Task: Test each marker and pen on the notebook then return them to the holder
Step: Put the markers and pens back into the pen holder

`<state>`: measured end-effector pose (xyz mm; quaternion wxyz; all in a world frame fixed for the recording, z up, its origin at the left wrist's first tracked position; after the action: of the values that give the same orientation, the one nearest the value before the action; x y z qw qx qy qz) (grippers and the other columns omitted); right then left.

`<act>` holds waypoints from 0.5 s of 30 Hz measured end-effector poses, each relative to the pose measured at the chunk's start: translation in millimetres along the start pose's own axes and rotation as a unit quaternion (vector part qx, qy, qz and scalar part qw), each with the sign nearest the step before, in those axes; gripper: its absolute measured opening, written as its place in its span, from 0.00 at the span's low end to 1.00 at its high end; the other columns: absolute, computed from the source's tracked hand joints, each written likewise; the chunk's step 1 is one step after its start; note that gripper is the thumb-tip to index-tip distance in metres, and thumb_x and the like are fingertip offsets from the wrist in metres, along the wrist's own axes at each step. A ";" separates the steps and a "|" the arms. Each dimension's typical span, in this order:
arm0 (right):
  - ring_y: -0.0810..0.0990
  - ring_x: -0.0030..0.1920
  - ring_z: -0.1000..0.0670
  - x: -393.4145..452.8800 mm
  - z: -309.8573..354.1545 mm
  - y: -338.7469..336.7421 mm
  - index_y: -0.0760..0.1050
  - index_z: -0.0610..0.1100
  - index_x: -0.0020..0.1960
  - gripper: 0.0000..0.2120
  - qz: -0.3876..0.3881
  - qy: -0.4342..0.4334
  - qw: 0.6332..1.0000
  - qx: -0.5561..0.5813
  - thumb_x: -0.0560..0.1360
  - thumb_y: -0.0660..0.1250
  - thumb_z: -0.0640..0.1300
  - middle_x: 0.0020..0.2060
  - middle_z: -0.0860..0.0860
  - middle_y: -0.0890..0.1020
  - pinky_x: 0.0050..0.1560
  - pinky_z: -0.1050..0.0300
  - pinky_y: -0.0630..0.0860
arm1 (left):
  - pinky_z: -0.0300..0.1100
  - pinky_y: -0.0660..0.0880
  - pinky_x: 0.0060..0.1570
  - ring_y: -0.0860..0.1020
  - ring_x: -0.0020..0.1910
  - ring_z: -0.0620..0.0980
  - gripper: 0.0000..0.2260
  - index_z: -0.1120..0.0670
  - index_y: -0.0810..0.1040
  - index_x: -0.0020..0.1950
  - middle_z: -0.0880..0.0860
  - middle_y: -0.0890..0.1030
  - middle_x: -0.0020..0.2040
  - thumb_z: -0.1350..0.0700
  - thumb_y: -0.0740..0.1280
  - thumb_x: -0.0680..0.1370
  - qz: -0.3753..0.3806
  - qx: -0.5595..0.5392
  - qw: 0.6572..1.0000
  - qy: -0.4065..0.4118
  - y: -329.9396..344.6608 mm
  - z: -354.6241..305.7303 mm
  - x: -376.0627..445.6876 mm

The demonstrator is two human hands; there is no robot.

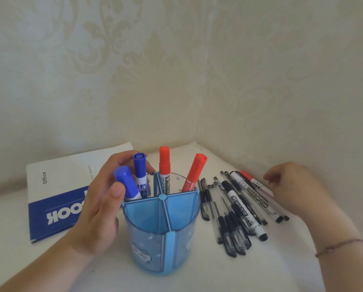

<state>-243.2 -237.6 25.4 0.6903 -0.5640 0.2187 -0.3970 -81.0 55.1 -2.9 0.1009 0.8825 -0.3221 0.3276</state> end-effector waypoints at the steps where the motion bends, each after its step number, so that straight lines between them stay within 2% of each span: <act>1: 0.82 0.47 0.45 0.7 -0.9 0.6 0.80 0.55 0.50 0.15 0.001 0.006 1.000 -0.018 0.71 0.64 0.38 0.49 0.51 0.84 0.49 0.51 0.80 | 0.61 0.75 0.54 0.78 0.55 0.59 0.28 0.51 0.74 0.63 0.55 0.80 0.54 0.31 0.59 0.75 -0.001 0.001 1.000 0.001 -0.2 0.3 0.1; 3: 0.81 0.46 0.44 -0.4 1.7 4.1 0.80 0.55 0.49 0.15 0.020 0.015 0.998 -0.051 0.71 0.64 0.38 0.49 0.51 0.83 0.47 0.53 0.79 | 0.62 0.75 0.54 0.78 0.56 0.60 0.28 0.51 0.74 0.64 0.55 0.80 0.54 0.31 0.59 0.75 0.000 0.005 1.000 0.001 -0.2 0.8 0.0; 7: 0.80 0.45 0.45 -0.7 9.4 11.1 0.79 0.51 0.51 0.08 0.027 0.017 0.996 -0.084 0.73 0.66 0.45 0.48 0.49 0.81 0.44 0.56 0.77 | 0.60 0.75 0.54 0.78 0.55 0.60 0.29 0.51 0.74 0.63 0.55 0.80 0.54 0.30 0.59 0.75 -0.003 0.003 1.000 0.002 0.0 0.5 -0.2; 11: 0.78 0.44 0.43 -1.4 11.1 6.7 0.78 0.48 0.52 0.08 -0.009 0.032 0.994 -0.101 0.74 0.66 0.42 0.45 0.47 0.79 0.41 0.57 0.72 | 0.59 0.75 0.54 0.78 0.54 0.60 0.28 0.50 0.74 0.63 0.55 0.80 0.54 0.30 0.59 0.75 -0.003 0.005 1.000 0.002 -0.1 -0.4 0.2; 15: 0.76 0.38 0.45 -5.0 9.2 3.0 0.75 0.45 0.43 0.02 0.012 0.048 0.990 -0.129 0.71 0.66 0.42 0.36 0.50 0.75 0.38 0.58 0.71 | 0.59 0.76 0.53 0.78 0.55 0.59 0.29 0.51 0.74 0.63 0.55 0.80 0.54 0.30 0.59 0.74 0.002 0.010 1.000 0.001 -0.2 -2.1 0.3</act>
<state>-238.4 -227.9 24.3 0.6051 -0.6261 0.3074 -0.3840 -81.8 55.9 -1.1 0.0915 0.8827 -0.3203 0.3315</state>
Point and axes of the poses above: each hand's wrist, its own x-axis towards the middle knuckle, its own y-axis out of the palm, z = x × y, the point moved 2 cm from there along x, towards the middle knuckle
